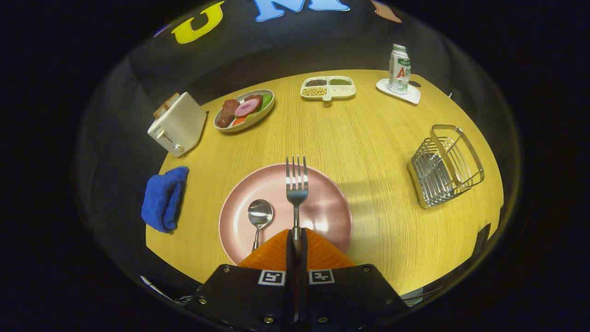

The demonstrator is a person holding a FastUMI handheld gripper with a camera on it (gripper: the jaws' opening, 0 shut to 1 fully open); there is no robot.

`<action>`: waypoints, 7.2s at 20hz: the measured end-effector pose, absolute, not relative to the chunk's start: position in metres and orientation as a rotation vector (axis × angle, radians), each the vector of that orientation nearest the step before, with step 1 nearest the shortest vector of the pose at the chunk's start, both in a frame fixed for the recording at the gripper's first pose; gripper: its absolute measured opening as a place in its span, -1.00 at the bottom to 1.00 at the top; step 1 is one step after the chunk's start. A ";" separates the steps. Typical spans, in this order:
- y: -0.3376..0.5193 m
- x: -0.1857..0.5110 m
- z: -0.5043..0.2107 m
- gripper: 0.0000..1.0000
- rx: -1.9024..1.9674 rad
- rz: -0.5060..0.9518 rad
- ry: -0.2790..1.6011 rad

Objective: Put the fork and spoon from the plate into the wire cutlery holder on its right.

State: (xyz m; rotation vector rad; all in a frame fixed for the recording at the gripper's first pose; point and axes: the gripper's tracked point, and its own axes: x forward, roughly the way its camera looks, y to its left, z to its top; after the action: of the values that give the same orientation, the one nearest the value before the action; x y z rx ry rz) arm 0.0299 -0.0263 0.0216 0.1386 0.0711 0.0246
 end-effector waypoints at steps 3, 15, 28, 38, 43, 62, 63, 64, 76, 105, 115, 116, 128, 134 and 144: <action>-0.053 0.012 0.039 -0.91 0.158 -0.002 0.019; -0.189 -0.050 0.031 -0.91 0.295 -0.177 0.002; -0.219 -0.028 0.031 -0.91 0.272 -0.191 0.286; -0.222 -0.029 0.057 -0.78 0.271 -0.199 0.273; -0.223 -0.043 0.067 -0.08 0.271 -0.205 0.231; -0.149 -0.084 0.131 -0.07 0.177 -0.135 -0.020; -0.144 -0.084 0.133 -0.07 0.167 -0.129 -0.046; -0.138 -0.085 0.134 -0.07 0.150 -0.129 -0.075; -0.042 -0.060 0.103 -0.07 -0.039 -0.052 -0.179; 0.052 0.066 -0.013 -0.07 0.061 0.068 0.155; 0.054 0.084 -0.037 -0.07 0.043 0.039 0.220; 0.055 0.085 -0.039 -0.07 0.037 0.037 0.228; 0.053 0.087 -0.042 -0.90 0.060 0.020 0.270; 0.053 0.083 -0.039 -0.90 0.070 0.048 0.263; 0.030 0.056 0.010 -0.90 0.098 0.050 0.140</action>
State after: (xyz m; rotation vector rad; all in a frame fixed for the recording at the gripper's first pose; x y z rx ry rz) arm 0.0561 0.0303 0.0095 0.0977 0.1404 0.0505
